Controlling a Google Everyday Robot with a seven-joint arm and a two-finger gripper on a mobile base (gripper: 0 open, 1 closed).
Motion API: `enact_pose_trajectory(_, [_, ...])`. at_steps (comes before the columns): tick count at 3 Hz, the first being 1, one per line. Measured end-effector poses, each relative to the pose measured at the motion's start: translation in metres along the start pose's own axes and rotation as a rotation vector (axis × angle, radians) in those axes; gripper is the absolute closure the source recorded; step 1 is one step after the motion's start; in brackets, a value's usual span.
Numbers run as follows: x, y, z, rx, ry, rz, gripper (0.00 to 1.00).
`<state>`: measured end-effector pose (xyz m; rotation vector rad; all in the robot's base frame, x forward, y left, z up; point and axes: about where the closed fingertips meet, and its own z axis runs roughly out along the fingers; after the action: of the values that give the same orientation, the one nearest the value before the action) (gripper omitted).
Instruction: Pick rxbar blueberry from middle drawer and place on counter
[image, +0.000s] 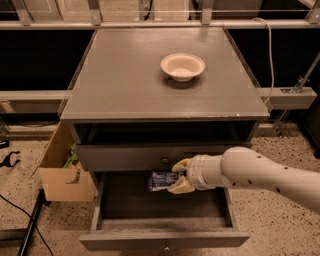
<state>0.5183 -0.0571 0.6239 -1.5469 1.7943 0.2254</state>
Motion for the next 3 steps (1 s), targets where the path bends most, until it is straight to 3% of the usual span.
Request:
enact_pose_trajectory(1, [-0.046,-0.025,-0.043,0.001,0.021,0.107,1.00])
enact_pose_trajectory(3, [-0.076,-0.027,-0.086,0.008,-0.001,0.120,1.00])
